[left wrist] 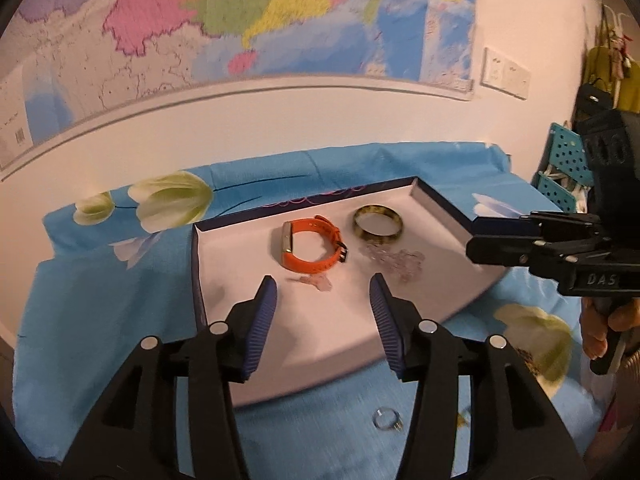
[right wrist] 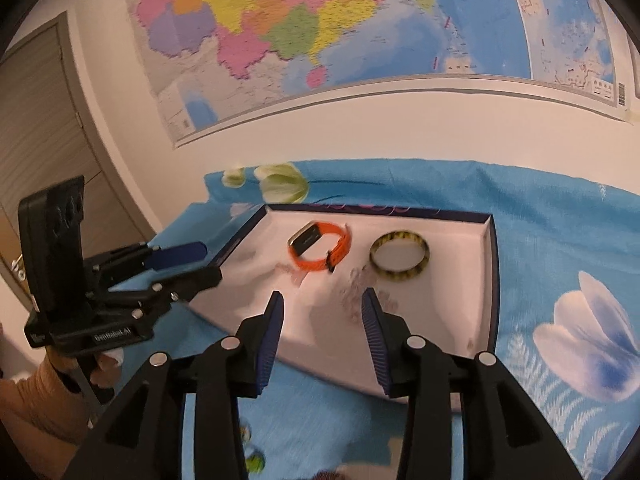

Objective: Organize jewelry
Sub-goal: 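Open both tools to drop ring and crystal cluster in the box, withdraw, then grasp the maroon beaded bracelet with the right tool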

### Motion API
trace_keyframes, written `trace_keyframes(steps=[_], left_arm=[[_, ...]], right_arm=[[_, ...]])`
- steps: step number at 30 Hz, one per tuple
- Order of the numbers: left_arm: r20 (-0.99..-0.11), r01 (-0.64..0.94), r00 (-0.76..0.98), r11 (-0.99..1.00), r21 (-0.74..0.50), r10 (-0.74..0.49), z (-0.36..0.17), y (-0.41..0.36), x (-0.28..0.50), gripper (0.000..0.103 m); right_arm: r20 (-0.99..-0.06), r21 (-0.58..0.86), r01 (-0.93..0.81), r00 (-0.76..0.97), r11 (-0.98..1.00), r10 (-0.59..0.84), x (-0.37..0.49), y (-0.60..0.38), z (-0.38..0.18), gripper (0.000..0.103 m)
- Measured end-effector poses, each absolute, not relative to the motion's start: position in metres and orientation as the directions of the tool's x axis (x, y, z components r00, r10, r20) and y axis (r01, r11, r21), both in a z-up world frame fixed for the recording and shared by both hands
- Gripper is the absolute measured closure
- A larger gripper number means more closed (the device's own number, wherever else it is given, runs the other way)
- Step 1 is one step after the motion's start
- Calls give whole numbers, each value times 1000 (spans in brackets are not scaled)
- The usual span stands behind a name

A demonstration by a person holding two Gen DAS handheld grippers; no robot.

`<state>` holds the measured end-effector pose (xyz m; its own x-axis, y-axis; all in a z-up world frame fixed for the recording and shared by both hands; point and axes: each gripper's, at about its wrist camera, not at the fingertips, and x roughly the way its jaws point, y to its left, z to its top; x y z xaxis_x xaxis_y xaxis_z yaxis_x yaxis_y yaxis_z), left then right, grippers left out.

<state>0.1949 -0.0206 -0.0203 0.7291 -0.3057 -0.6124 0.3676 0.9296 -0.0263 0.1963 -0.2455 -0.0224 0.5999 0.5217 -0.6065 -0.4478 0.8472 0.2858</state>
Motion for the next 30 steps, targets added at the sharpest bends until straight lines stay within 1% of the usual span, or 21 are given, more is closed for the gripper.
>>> trace_keyframes(steps=[5,13,21,22,23,24,27,30], left_arm=[[-603,392,731,920,-13,-320,-21,-20,165,54],[-623,424,709,906,4,-329,-37,-21,127,53],[-646,437,683,899,-12,-341,-51,-25,107,52],[-648,438,681,899,-15,-342,-52,-25,106,52],[-650,441,677,897,-19,-346,-54,-25,105,52],[-651,442,675,897,-19,-347,-55,-26,105,52],[-653,446,672,895,-21,-350,-56,-28,101,52],[-656,451,667,892,-22,-353,-57,-30,99,52]], right_arm=[[-623,261,-457,593,850,510,168,-250,-28,65],[-674,208,-447,580,870,459,125,-262,-42,65],[-714,209,-429,547,879,437,102,-271,-63,66],[-717,216,-415,547,884,432,102,-275,-65,70],[-723,224,-401,543,888,428,104,-279,-68,78],[-732,238,-377,536,895,420,108,-285,-72,82],[-741,267,-364,515,893,431,111,-289,-79,83],[-754,252,-380,500,890,427,111,-282,-83,83]])
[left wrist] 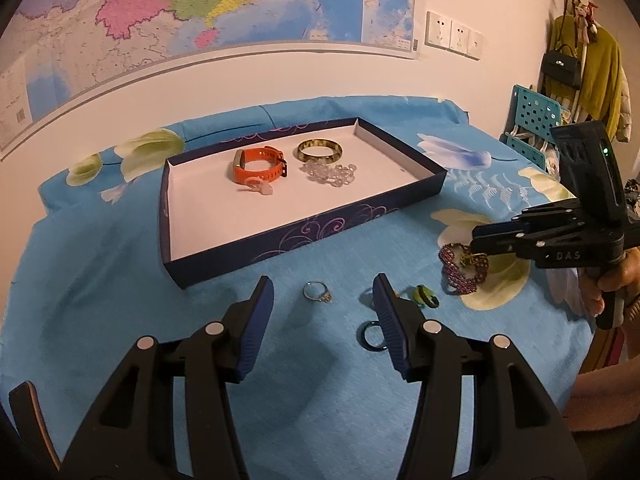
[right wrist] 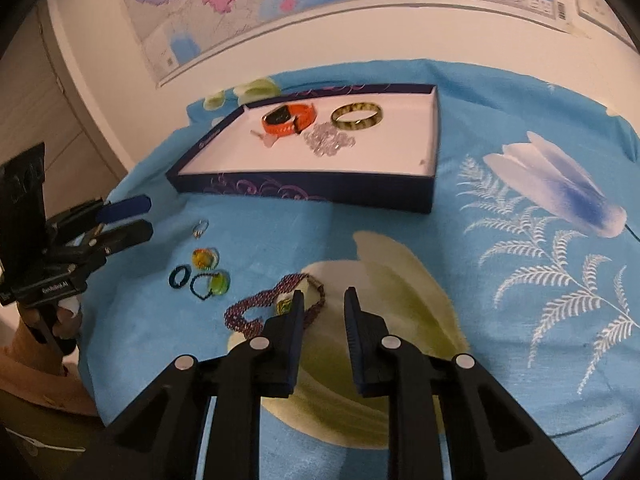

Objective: Organize jewelry
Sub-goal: 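Grasp the maroon beaded bracelet with the right tool, then lift the beaded bracelet with the right tool while the left tool grasps the black ring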

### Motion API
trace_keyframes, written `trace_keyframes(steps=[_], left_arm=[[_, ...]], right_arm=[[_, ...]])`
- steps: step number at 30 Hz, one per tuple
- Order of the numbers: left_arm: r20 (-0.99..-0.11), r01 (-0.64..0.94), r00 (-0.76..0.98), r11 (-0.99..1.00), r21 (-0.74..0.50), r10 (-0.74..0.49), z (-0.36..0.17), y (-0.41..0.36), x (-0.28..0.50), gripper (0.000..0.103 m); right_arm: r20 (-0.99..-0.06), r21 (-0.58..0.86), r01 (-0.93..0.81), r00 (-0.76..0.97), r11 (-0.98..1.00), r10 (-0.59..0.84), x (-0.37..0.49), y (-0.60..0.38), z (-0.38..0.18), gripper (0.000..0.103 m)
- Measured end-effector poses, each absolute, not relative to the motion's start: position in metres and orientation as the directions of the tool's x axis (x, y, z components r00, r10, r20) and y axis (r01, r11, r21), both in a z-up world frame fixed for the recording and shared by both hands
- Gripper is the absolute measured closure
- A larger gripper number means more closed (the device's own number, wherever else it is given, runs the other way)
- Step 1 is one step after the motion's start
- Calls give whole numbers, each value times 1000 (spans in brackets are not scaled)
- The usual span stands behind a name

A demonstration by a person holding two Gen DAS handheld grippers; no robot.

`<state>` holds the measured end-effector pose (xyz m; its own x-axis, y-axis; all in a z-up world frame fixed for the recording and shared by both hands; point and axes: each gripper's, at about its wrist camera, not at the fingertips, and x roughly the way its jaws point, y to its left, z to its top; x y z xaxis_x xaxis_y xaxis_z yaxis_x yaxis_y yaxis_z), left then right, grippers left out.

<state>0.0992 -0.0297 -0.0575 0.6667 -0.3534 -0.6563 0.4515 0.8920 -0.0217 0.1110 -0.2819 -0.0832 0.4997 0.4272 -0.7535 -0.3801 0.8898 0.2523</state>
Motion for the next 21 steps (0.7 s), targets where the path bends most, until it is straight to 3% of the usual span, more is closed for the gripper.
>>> trace_keyframes(steps=[3,5,7,21], left_arm=[[-659,454,663,890,-22,-355,-59,-32,98,52],[-661,456,661,890,-23,-356,-59,-32,98,52],[-663,456,659,890,-26,-356,-61,-33,98,52],[-667,470,648,882,-29,-368,-63,-32,93,52]], right_arm=[[-758,232,-386,503,893,415,112,-277,-86,84],[-759,229,-387,504,893,413,112,-276,-86,96],[-754,242,-389,501,889,424,110,-277,-86,99],[-650,315,-459,533,831,541,91,-266,-45,100]])
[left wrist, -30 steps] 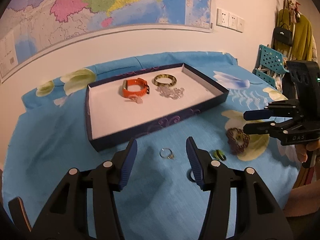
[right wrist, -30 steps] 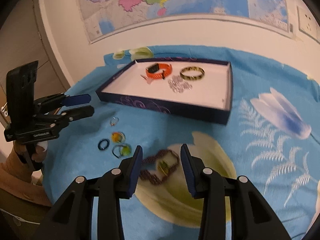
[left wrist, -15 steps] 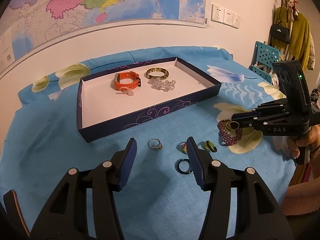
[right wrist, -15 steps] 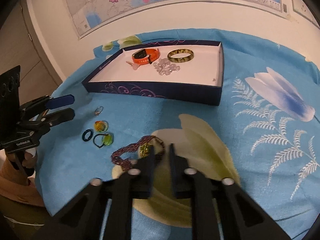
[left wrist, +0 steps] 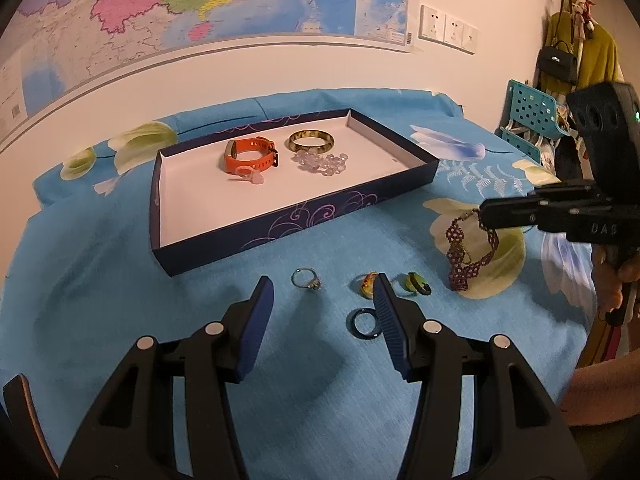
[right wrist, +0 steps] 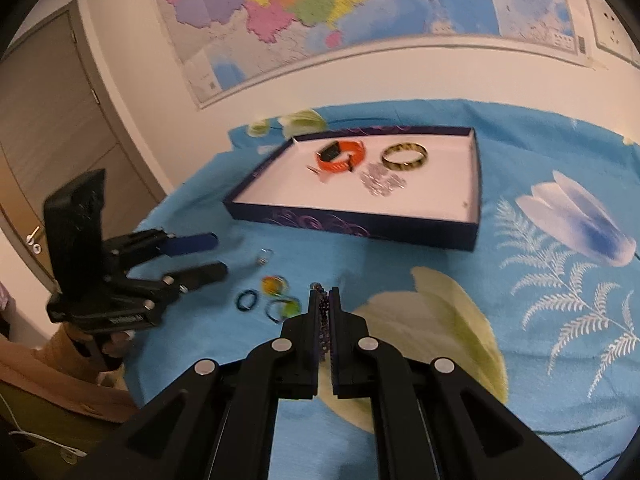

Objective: Organize jewelry
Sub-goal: 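Lift the beaded bracelet with the right tool while the left tool grasps the black ring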

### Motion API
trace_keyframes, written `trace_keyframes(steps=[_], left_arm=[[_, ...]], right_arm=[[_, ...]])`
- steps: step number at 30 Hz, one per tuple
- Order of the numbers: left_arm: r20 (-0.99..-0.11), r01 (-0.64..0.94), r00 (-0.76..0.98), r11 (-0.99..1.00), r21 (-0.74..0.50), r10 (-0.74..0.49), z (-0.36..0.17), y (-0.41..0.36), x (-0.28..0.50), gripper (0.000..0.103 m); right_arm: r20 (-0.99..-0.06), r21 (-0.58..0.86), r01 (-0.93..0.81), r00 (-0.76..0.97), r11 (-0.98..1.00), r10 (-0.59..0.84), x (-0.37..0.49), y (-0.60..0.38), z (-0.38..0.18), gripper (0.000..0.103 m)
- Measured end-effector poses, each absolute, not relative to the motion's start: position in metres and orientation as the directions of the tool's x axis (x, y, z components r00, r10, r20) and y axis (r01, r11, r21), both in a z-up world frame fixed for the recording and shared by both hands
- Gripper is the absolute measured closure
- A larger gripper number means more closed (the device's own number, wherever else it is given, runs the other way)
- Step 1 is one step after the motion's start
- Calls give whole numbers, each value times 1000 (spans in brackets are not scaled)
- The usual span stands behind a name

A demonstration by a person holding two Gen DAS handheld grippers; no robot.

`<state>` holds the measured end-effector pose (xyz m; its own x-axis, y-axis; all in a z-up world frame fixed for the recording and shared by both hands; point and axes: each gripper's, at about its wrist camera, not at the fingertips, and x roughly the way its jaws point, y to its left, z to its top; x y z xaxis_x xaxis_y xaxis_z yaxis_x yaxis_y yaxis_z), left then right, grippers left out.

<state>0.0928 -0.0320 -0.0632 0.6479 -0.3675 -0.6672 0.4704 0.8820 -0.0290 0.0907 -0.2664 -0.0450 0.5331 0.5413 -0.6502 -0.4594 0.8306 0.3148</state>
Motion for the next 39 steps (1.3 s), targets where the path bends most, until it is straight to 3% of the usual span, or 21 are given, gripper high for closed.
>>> trace_keyframes(steps=[12,22,27,29,39], left_arm=[[-691,535,605,845,-15,-395,-74,-44,80,53],[-740,553,560,833,-1,-373,-88,-59,85,64],[-757,546,542,838,-13,-364,-93,-60,92,72],[-759,545,540,838,-14,-364,-94,-60,93,80],[-745,525,564,851,-10,-357,-86,-59,92,80]], right_arm=[[-614,327,-469,555,821,561,94,-261,-34,100],[-606,333,-467,560,819,566,99,-259,-35,100],[-599,342,-470,559,814,574,101,-259,-35,100],[-600,343,-471,556,813,575,103,-259,-35,100],[-584,346,-477,565,808,583,107,-258,-32,100]])
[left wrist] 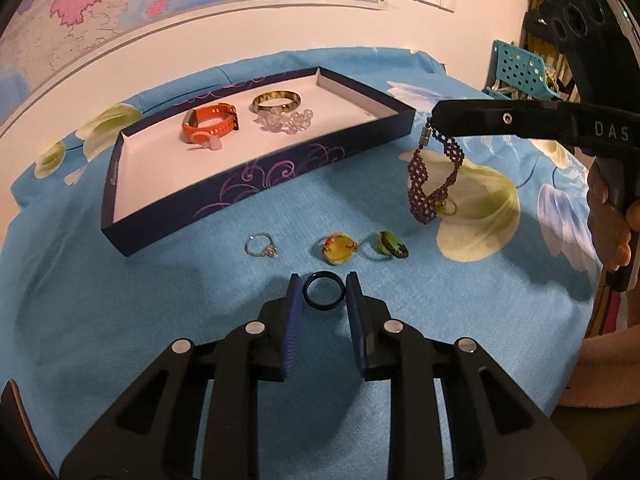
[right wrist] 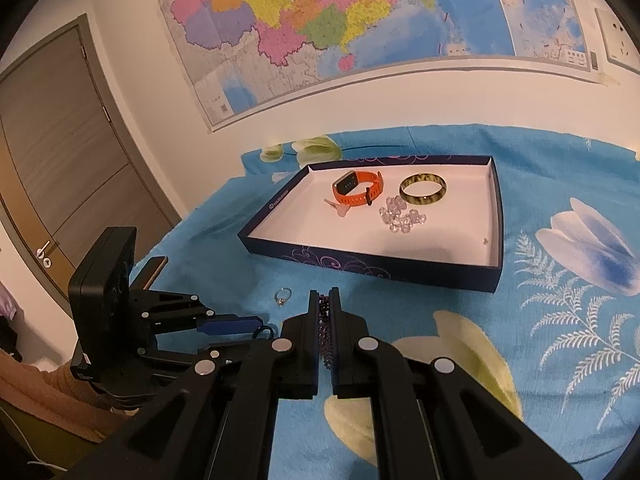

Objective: Organize jewelry
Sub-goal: 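Lift the beaded bracelet with the right tool while the left tool grasps the black ring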

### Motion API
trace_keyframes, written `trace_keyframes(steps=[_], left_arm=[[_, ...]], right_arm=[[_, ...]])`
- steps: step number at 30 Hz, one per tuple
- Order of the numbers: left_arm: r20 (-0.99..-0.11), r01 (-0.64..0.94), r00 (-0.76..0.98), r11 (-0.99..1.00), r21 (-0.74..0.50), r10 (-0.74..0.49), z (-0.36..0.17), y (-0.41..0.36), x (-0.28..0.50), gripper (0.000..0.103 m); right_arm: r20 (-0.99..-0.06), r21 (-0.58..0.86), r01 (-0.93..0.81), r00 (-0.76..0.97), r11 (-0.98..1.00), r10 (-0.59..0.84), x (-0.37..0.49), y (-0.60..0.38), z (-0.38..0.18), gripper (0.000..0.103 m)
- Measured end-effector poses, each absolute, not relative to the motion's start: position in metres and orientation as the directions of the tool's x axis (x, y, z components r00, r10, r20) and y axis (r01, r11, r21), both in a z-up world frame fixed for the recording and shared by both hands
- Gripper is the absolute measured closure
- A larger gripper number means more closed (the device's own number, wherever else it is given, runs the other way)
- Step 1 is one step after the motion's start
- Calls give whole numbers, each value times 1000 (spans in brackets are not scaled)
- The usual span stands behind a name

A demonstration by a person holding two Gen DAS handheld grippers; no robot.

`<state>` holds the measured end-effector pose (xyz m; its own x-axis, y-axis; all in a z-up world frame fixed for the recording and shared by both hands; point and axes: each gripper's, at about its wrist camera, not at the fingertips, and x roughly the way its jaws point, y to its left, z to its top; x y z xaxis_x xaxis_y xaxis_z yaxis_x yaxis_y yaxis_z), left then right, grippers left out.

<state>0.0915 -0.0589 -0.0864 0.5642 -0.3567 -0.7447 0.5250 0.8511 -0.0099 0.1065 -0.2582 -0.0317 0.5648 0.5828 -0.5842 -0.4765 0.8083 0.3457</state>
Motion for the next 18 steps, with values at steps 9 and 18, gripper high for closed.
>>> trace_keyframes(steps=[9,18], left_arm=[[-701,498,612,867,-19,-367,-64,-51,94,80],[-664,486,652,874,-5,-366,-46,-47,103,80]], right_arm=[[-567,345,-487,573,802,592,112,-255,-25,100],[-555,333,-495,585,803,591,121,-250,-17,100]])
